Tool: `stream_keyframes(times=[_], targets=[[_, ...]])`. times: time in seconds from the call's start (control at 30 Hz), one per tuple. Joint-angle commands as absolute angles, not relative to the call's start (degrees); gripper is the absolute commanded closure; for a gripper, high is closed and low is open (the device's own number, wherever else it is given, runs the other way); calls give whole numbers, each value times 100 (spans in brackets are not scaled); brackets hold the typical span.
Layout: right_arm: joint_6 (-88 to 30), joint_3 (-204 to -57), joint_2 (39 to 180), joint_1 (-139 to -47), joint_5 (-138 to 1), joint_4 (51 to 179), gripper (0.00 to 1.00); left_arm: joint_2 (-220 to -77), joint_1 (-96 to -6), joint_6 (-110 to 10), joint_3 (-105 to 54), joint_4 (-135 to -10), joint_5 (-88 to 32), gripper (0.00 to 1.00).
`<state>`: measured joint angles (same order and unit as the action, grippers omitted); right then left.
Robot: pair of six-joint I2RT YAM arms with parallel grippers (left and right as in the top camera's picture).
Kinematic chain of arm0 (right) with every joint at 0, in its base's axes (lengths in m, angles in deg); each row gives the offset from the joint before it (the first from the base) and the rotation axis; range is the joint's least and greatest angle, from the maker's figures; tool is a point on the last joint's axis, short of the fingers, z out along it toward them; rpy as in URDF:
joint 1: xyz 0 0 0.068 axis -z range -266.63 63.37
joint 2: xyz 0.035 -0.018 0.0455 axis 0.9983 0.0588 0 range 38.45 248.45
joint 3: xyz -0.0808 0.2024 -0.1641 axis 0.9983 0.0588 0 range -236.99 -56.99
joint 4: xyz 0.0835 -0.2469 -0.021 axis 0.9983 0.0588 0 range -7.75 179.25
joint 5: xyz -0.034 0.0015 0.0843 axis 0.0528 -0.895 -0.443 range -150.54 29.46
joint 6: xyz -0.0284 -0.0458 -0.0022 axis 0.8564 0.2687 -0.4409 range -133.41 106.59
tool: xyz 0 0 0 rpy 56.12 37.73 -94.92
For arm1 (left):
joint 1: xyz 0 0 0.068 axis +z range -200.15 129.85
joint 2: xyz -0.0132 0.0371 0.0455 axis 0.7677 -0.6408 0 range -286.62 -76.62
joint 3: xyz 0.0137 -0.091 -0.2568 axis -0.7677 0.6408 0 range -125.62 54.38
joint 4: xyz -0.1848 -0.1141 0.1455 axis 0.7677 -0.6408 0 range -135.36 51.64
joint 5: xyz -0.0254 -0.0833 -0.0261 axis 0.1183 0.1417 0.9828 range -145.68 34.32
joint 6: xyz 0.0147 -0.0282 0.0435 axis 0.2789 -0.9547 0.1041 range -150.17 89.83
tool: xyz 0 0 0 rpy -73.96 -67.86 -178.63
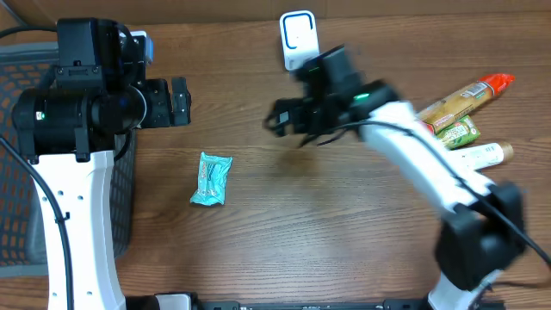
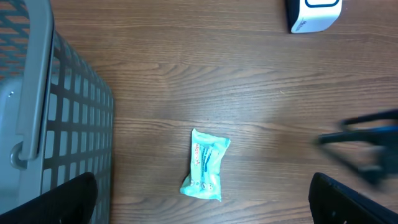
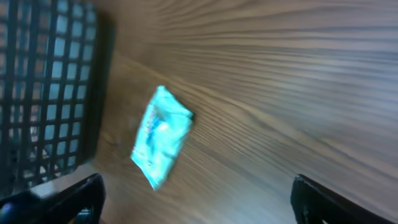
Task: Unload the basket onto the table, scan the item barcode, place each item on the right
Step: 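Reach the right gripper left toward the light-blue wipes pack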
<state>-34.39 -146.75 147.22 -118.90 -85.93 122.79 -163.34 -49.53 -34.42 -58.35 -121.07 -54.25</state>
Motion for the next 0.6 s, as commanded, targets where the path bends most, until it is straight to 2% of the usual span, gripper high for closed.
stream_keyframes(times=[0.0, 0.2, 0.4, 0.57], targets=[[-3692, -14710, 15253, -12462, -8661, 11684, 6, -16356, -4979, -3355, -5815, -12083, -5462, 0], [-3738, -14819, 16042, -13059, -8213, 10937, 10, -16356, -4979, -3355, -5815, -12083, -5462, 1], [-3589, -14823, 16383, -13691, -7006, 10535, 16, -16356, -4979, -3355, -5815, -12083, -5462, 0], [-3876, -14823, 16569, -13881, -6648, 10095, 19, -16356, -4979, -3355, -5815, -12083, -5462, 0]])
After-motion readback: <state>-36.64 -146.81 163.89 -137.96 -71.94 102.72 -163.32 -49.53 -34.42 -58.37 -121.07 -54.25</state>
